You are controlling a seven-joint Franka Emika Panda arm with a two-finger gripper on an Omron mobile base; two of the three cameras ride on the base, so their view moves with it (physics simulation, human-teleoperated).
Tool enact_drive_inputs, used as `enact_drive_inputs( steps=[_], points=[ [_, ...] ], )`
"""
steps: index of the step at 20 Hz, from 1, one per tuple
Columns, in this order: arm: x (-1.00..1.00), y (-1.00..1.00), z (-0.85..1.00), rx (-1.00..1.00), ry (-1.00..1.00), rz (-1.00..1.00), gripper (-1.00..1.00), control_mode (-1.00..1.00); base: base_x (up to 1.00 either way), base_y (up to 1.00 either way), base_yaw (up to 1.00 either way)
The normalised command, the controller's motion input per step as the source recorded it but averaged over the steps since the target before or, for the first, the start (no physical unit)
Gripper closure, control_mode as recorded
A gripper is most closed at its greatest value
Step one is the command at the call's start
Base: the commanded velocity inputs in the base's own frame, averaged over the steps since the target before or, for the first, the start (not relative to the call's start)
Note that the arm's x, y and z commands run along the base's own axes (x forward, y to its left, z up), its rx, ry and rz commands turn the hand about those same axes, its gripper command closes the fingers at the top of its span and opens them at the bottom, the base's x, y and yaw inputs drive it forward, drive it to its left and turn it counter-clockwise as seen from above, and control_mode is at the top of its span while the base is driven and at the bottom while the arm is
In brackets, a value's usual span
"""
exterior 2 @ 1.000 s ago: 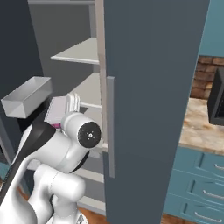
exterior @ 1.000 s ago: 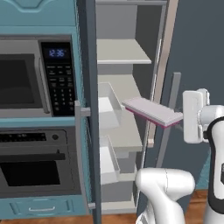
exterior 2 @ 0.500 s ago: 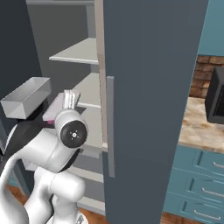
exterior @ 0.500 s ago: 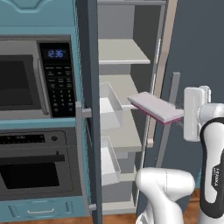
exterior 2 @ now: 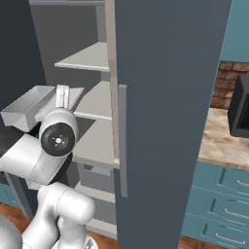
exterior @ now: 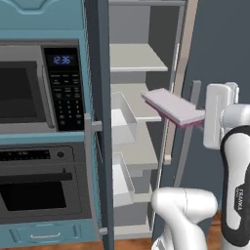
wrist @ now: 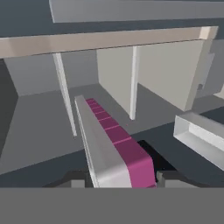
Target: The ice cube tray has been filled with water. Take the tray and place it in the freezer to make ice. Close the freezer door after placing the tray.
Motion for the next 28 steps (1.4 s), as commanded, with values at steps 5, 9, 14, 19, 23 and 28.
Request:
enact_drive_inputs(
  steps=[5, 9, 14, 19, 23, 28],
  points=[
    [0.00, 0.23, 0.44, 0.00, -0.02, -0.07, 1.00, -1.00, 0.00, 0.00, 0.00],
    [0.09, 0.08, 0.39, 0.00, -0.09, -0.16, 1.00, -1.00, 0.00, 0.00, 0.00],
    [0.16, 0.01, 0.38, 0.00, -0.10, -0.14, 1.00, -1.00, 0.00, 0.00, 0.00],
    [0.24, 0.01, 0.32, 0.00, -0.02, -0.05, 1.00, -1.00, 0.00, 0.00, 0.00],
    [0.32, 0.00, 0.24, 0.00, 0.01, 0.00, 1.00, -1.00, 0.00, 0.00, 0.00],
    [0.49, 0.00, 0.05, 0.00, 0.03, 0.00, 1.00, -1.00, 0.00, 0.00, 0.00]
  ],
)
